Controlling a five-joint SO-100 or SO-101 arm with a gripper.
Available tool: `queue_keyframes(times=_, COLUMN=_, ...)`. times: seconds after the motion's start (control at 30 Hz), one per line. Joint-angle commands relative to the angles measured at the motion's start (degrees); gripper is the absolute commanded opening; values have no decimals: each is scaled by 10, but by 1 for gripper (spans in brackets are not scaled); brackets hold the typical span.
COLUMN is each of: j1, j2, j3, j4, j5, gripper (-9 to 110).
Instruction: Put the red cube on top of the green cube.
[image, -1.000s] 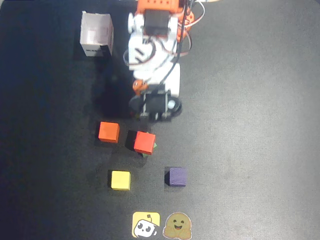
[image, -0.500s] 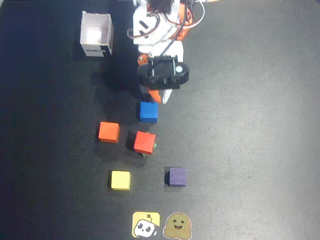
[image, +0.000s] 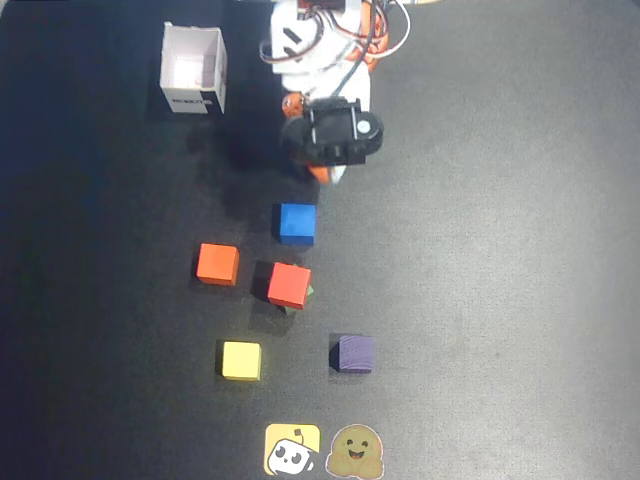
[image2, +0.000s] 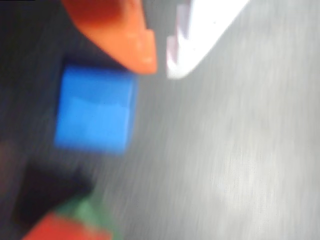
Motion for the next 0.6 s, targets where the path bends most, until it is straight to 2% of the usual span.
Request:
queue_keyframes(times=0.0, j1=2, j2=6, j3=-3, j4=37, j5=8, gripper=0)
queue_keyframes(times=0.57, j1=-4, j2=6, j3=-3, j4=36, j5=-6, gripper=0)
